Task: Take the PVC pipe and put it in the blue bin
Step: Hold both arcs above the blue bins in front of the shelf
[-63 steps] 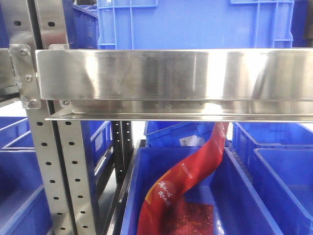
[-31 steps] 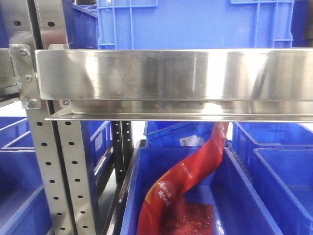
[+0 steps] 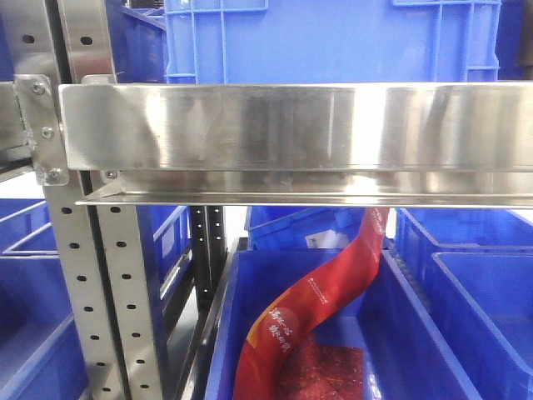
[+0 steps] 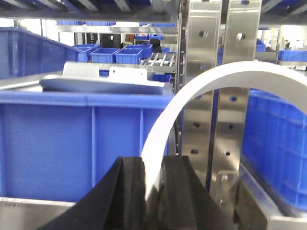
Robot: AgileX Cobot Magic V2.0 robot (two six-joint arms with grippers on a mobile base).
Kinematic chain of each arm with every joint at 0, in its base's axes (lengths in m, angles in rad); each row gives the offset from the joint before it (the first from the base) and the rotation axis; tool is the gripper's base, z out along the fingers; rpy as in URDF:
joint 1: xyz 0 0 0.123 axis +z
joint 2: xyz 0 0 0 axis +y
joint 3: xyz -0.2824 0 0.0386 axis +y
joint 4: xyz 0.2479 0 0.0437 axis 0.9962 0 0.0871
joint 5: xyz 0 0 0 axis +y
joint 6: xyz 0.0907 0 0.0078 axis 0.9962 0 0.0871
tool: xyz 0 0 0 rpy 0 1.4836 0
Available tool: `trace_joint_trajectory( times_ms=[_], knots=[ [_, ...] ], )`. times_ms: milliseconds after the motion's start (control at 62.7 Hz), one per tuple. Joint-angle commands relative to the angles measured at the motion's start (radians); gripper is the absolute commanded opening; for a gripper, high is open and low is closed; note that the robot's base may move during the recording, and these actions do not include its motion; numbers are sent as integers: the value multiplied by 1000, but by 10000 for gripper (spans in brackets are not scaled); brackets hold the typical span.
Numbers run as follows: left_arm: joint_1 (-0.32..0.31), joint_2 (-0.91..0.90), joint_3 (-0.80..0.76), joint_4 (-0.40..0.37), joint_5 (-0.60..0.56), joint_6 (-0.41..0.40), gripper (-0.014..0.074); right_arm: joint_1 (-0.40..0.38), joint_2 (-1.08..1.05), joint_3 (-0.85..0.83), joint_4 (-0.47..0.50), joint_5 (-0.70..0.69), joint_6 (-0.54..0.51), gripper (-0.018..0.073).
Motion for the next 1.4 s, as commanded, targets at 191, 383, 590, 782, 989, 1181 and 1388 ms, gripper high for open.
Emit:
trace_joint_trajectory(
  times_ms=[191, 383, 590, 782, 989, 1181, 1388],
  knots=[
    [-102, 166, -142, -15, -27, 0, -111, 3, 113, -98, 55, 84, -2, -160],
    [-258, 329, -255, -13, -27, 41, -111, 3, 163, -177, 55, 111, -20, -160],
    [-451, 539, -380, 11, -44, 76, -111, 3, 237, -255, 57, 168, -41, -160],
    [-520, 703, -505, 40, -88, 76, -111, 29, 298, -294, 58, 171, -51, -160],
    [-520, 815, -604, 40, -108, 76, -111, 89, 370, -348, 58, 160, -65, -160],
    [-542, 894, -674, 40, -124, 76, -111, 95, 467, -395, 58, 108, -65, -160],
    [-588, 976, -752, 88, -124, 78, -111, 95, 541, -451, 58, 70, -86, -160]
  ],
)
